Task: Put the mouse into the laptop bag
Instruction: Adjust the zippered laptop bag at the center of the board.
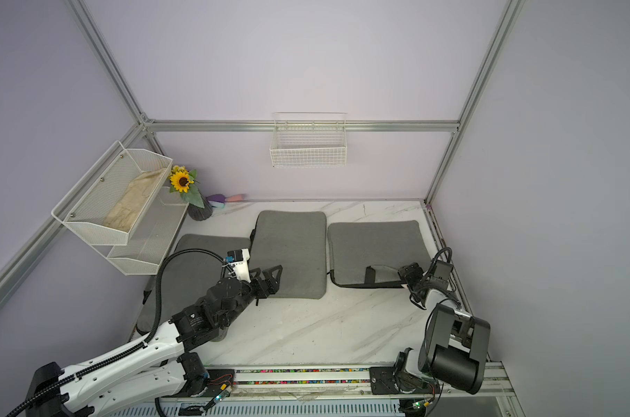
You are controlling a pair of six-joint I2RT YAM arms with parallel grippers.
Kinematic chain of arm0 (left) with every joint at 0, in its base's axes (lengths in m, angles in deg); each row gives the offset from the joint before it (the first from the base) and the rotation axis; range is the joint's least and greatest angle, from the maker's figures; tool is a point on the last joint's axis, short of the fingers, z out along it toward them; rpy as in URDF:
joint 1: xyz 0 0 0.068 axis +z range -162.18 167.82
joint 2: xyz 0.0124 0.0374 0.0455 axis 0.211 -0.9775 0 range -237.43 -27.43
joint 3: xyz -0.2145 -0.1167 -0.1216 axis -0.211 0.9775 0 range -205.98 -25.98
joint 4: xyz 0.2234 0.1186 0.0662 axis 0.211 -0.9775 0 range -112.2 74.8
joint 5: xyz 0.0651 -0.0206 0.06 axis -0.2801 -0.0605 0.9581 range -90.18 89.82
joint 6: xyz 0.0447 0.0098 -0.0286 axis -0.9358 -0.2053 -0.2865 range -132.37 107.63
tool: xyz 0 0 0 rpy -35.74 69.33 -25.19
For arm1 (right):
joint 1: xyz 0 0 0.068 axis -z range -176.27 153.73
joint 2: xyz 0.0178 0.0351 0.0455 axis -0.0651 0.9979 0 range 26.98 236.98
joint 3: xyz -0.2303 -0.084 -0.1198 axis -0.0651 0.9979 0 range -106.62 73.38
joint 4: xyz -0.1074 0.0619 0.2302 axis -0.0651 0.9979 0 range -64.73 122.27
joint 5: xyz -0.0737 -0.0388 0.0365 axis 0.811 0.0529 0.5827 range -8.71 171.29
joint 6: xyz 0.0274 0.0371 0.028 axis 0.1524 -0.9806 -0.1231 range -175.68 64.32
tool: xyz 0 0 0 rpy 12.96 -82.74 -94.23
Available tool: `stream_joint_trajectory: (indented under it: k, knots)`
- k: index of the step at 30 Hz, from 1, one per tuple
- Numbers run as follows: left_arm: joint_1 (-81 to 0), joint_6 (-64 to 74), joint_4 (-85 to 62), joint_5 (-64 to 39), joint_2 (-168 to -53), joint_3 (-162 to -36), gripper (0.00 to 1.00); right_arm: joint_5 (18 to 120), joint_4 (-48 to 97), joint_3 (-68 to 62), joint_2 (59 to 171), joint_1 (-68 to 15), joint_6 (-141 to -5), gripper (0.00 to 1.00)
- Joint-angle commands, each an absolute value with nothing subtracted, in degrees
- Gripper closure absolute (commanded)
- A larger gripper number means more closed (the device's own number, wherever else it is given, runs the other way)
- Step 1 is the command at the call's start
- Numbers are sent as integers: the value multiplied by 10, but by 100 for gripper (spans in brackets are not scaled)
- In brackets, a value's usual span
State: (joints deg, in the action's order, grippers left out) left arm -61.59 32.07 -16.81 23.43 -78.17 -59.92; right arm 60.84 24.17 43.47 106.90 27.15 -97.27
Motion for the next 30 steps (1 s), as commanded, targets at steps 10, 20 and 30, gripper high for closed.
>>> stream_joint_trajectory:
  k: [10, 20, 30]
  knots:
    - [-598, 330, -150, 212, -788, -582, 10, 641, 215, 388, 1109, 189, -1009, 47]
    - [-589, 335, -141, 181, -813, -589, 10, 638, 216, 384, 1118, 190, -997, 55]
    - [-588, 336, -137, 163, -823, -595, 10, 694, 228, 364, 1122, 218, -1034, 72]
